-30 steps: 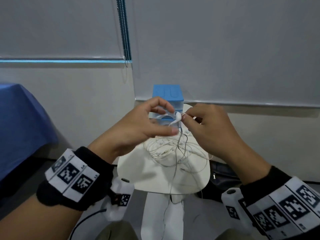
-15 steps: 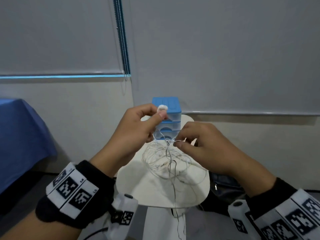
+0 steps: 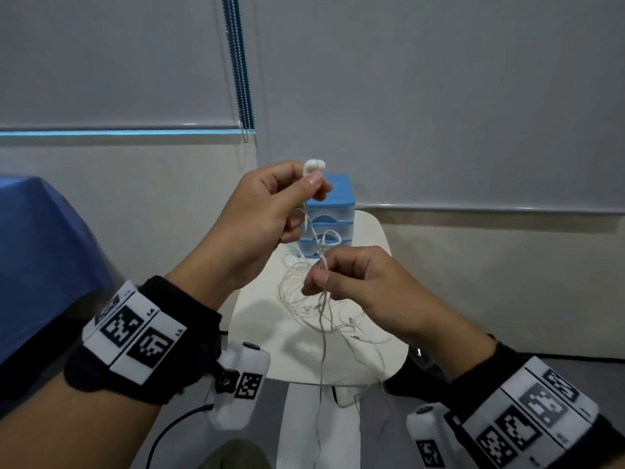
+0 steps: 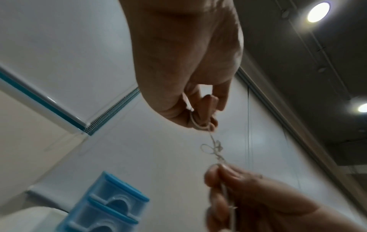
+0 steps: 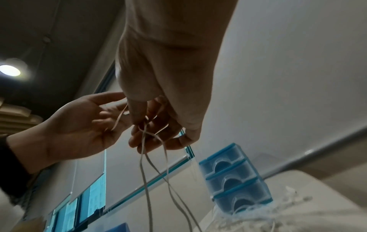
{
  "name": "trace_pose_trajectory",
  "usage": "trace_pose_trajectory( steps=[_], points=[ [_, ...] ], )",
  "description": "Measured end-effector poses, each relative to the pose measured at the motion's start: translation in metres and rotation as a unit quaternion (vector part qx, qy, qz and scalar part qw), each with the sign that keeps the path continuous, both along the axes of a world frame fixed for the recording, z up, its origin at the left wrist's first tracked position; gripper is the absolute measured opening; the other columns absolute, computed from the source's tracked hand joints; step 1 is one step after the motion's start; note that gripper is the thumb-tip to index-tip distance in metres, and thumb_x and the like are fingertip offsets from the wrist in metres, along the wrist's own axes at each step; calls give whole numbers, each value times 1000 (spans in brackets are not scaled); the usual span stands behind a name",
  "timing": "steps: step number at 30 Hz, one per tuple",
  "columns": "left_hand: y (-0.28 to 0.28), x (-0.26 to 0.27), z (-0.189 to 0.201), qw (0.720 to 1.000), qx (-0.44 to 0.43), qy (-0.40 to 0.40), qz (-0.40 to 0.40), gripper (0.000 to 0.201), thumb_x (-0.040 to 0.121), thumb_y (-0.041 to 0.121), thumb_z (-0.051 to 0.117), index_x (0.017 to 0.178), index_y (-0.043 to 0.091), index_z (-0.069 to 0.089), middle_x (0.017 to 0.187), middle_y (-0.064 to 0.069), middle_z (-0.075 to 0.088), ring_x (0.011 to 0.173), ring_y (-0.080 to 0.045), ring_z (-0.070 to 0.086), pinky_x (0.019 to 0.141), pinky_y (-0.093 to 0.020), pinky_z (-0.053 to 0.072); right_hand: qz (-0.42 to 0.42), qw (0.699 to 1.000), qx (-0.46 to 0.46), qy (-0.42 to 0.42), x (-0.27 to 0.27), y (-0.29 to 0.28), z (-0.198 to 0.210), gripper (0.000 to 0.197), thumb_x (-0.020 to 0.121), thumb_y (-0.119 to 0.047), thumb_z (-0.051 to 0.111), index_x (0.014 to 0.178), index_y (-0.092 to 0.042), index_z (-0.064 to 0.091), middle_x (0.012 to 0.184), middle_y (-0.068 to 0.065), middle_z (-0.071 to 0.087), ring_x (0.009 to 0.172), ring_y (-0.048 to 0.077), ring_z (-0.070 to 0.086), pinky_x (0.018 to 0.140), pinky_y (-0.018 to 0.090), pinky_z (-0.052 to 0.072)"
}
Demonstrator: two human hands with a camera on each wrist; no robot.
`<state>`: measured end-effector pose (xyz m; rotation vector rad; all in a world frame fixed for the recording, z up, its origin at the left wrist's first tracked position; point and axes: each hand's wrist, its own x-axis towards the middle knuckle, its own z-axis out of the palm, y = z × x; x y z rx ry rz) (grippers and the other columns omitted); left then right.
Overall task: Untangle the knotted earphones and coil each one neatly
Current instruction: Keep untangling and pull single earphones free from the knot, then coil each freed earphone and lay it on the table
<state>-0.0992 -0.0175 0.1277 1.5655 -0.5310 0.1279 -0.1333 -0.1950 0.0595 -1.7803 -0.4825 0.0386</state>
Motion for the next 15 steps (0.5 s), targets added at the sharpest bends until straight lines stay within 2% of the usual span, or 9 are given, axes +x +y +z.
trace_pose_trajectory(
  steps=[2, 4, 6, 7, 9, 12, 13, 15],
  points=[
    [12, -4, -2, 999, 24, 8, -21, 24, 102, 24, 60, 102, 1, 69, 86, -5, 66, 47, -10, 33, 43, -19, 29, -22, 1000, -6, -15, 0, -2, 4, 17, 102, -17, 62, 95, -7, 74, 91, 9, 78, 84, 8, 70, 75, 14, 48],
    [26, -9, -4, 995, 71, 40, -56, 39, 100, 42, 57, 100, 6, 73, 91, -12, 70, 48, -17, 44, 44, -22, 36, -63, 996, -37, -60, 0, -8, 9, 19, 100, -22, 65, 89, -11, 77, 82, 6, 77, 76, 11, 67, 73, 23, 48],
    [37, -12, -8, 987, 134, 75, -56, 60, 102, 57, 43, 97, 5, 73, 93, -17, 74, 57, -29, 61, 54, -28, 48, -113, 983, -77, -123, 2, -12, 12, 19, 98, -24, 68, 84, -15, 77, 75, 3, 74, 72, 24, 66, 69, 36, 50],
    [41, -12, -11, 982, 166, 80, -33, 65, 104, 57, 38, 95, 4, 73, 91, -17, 76, 65, -32, 67, 62, -32, 51, -131, 975, -90, -153, 2, -13, 13, 17, 97, -24, 69, 85, -16, 78, 73, 3, 72, 73, 28, 66, 68, 40, 52],
    [43, -11, -21, 980, 189, 67, 12, 63, 108, 49, 34, 92, 3, 75, 85, -17, 77, 77, -31, 71, 75, -37, 52, -152, 961, -108, -206, 5, -12, 11, 11, 96, -21, 71, 88, -20, 79, 71, 3, 70, 70, 28, 65, 66, 44, 52],
    [42, -13, -37, 985, 161, 41, 37, 45, 109, 33, 43, 93, 4, 74, 79, -17, 76, 85, -31, 74, 96, -43, 55, -183, 934, -121, -281, 10, -9, 4, 10, 94, -19, 72, 94, -25, 80, 72, -3, 68, 68, 22, 66, 65, 46, 54],
    [42, -14, -43, 985, 161, 36, 42, 39, 108, 29, 47, 93, 5, 74, 78, -16, 76, 88, -31, 74, 102, -47, 53, -193, 925, -123, -304, 13, -9, 1, 12, 94, -17, 73, 96, -26, 80, 73, -5, 67, 69, 19, 65, 65, 45, 53],
    [41, -16, -53, 984, 168, 24, 59, 27, 105, 25, 56, 91, 10, 74, 76, -10, 76, 89, -31, 73, 102, -52, 48, -205, 912, -123, -332, 14, -7, -2, 15, 93, -13, 73, 100, -24, 81, 73, -5, 66, 69, 16, 61, 64, 42, 51]
  ],
)
